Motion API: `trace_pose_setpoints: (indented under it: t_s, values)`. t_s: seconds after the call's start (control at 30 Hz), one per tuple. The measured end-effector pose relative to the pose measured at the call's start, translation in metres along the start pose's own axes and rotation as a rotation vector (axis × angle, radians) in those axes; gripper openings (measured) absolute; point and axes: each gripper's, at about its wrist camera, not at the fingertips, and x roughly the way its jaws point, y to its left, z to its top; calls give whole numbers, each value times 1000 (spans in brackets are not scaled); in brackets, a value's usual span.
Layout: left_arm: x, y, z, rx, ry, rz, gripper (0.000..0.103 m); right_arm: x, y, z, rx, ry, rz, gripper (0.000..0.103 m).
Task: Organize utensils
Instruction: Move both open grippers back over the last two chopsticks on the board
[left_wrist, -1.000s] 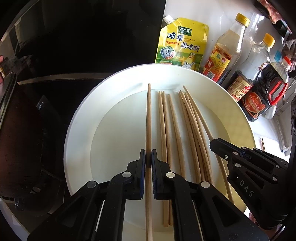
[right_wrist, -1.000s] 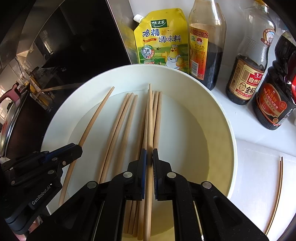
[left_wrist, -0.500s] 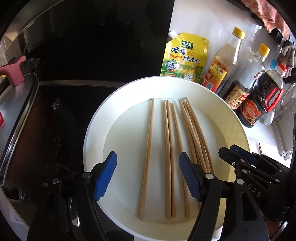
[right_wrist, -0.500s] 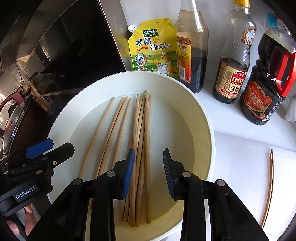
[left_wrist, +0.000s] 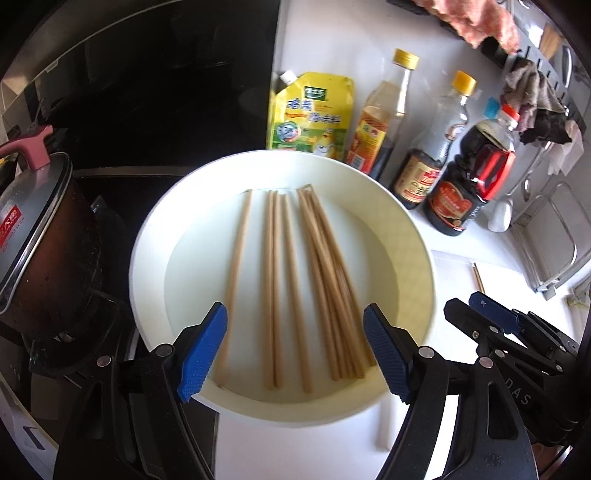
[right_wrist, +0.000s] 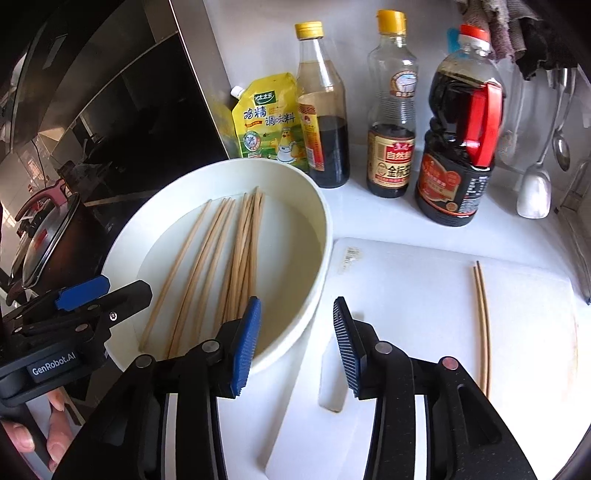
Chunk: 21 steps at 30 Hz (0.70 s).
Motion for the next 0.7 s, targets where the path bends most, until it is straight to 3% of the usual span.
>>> trace_pose_setpoints:
  t_s: [0.4,0.7]
  values:
    - [-17,-58,-29,49,-1,-61,75,-49,-79,-43,95,-32,-117,42]
    - [-16,-102,-40,92,8,-95,76,-52,-141,-71,168,-16,-200,44]
